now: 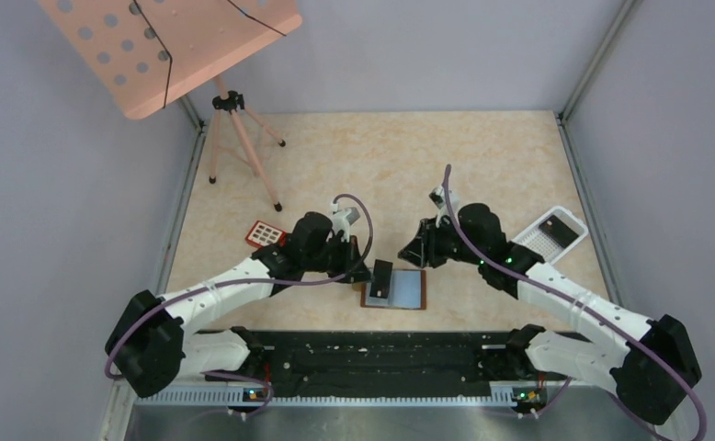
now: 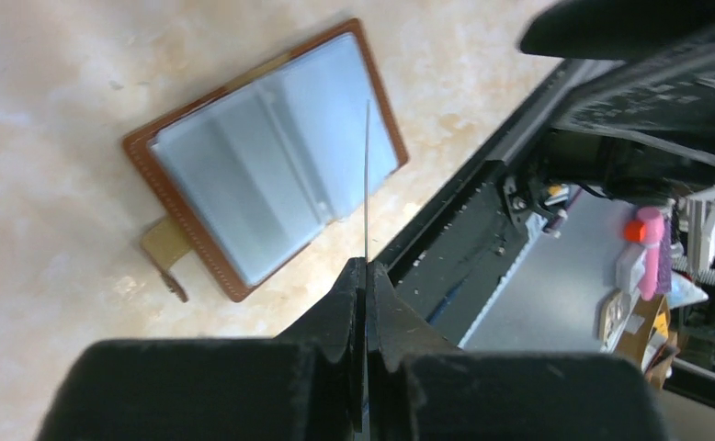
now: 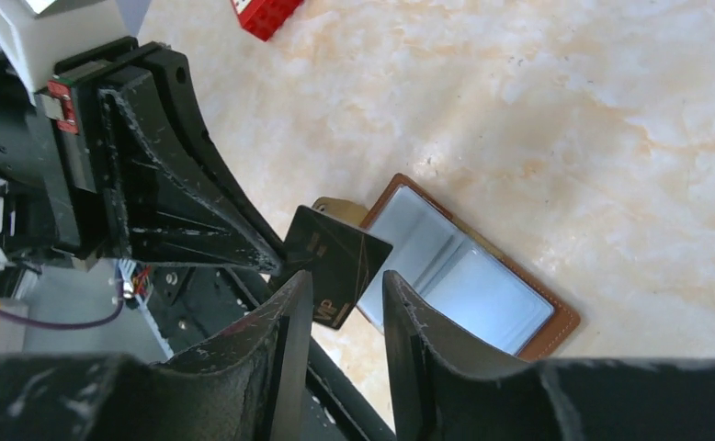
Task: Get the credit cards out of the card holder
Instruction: Remove the credit card from the card holder, then place the credit card in the storage box.
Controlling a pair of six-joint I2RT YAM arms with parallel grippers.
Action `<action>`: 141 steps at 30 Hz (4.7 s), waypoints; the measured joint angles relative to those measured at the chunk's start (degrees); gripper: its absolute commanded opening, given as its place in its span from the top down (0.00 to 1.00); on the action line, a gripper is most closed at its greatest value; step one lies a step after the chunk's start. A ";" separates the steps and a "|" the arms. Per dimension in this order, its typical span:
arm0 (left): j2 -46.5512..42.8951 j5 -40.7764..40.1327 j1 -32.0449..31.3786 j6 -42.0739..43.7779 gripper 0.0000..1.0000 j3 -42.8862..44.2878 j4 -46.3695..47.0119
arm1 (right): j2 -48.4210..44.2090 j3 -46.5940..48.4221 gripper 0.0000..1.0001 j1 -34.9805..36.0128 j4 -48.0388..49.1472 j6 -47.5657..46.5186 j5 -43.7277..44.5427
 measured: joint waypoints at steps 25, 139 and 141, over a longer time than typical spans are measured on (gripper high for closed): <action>-1.66 18.73 0.00 2.71 1.00 0.79 1.40 | 9.33 1.46 0.67 -3.34 3.19 -6.51 -32.74; -19.30 -50.99 0.28 23.23 0.03 8.61 -23.41 | 22.27 12.07 1.00 -65.59 0.04 -10.45 20.46; -19.30 -50.84 0.28 23.23 0.03 8.61 -23.41 | 22.27 12.07 1.00 -65.59 0.37 -10.49 20.44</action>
